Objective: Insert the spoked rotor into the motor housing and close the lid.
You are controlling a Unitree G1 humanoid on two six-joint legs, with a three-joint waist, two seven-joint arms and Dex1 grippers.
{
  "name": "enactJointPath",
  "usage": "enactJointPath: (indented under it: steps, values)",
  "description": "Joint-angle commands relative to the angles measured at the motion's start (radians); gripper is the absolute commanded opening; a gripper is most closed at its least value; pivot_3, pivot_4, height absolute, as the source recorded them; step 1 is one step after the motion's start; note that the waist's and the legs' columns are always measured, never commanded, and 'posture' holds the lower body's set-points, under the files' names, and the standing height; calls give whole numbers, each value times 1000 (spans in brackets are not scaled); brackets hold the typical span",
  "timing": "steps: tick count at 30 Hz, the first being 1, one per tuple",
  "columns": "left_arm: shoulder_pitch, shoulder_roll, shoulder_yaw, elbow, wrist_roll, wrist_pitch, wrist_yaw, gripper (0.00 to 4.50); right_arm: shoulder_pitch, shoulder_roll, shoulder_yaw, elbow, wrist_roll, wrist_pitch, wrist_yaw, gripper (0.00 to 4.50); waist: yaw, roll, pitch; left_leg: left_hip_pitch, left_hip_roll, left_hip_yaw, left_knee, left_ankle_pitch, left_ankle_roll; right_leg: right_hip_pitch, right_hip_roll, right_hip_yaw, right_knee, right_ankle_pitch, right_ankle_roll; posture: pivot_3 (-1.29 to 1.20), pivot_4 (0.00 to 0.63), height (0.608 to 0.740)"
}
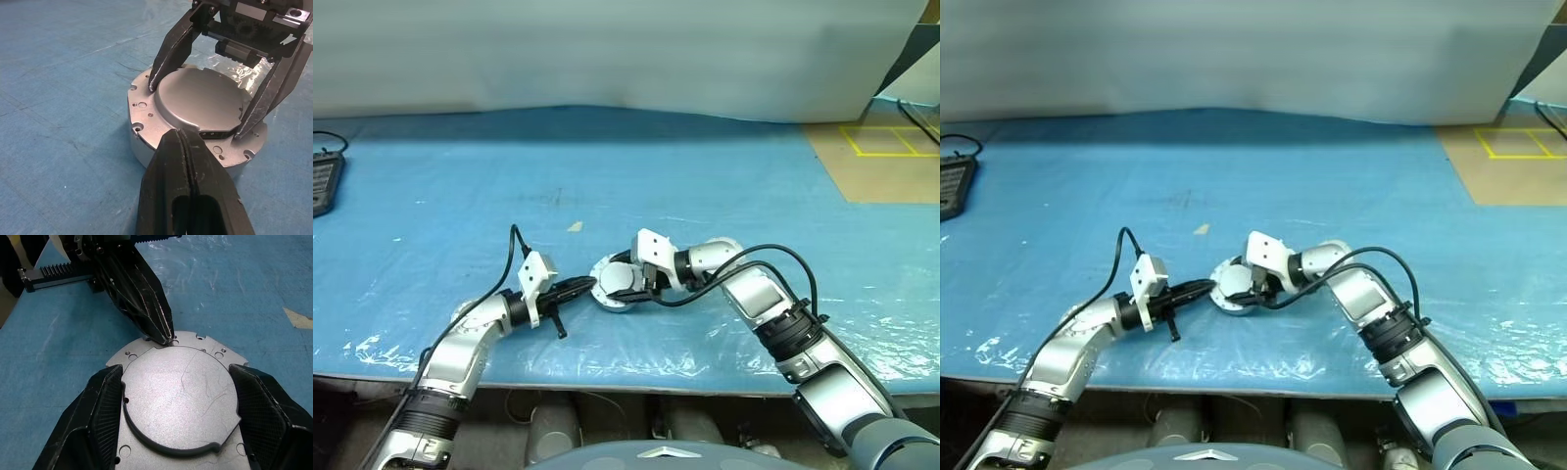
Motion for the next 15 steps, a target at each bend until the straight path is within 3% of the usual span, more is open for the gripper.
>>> enactJointPath:
  steps: [1,3,15]
  values:
    - [19,-1,-26,-39,10,56,20,0,10,-20,-8,22,-24,24,-9,4055,2,0,0,0,0,0,0,0,0,-1,0,0,0,0,0,0,150,740]
    - [22,-2,-27,-79,-4,85,28,0,11,-15,-19,16,-27,7,-23,4445,4,0,0,-1,0,0,0,0,0,-3,0,0,-1,0,0,0,150,740]
    - [16,6,-21,-169,-32,185,50,0,5,-48,-118,-141,96,107,13,4445,1,-1,1,-14,0,2,0,0,0,-15,0,-1,-2,3,-6,0,150,740]
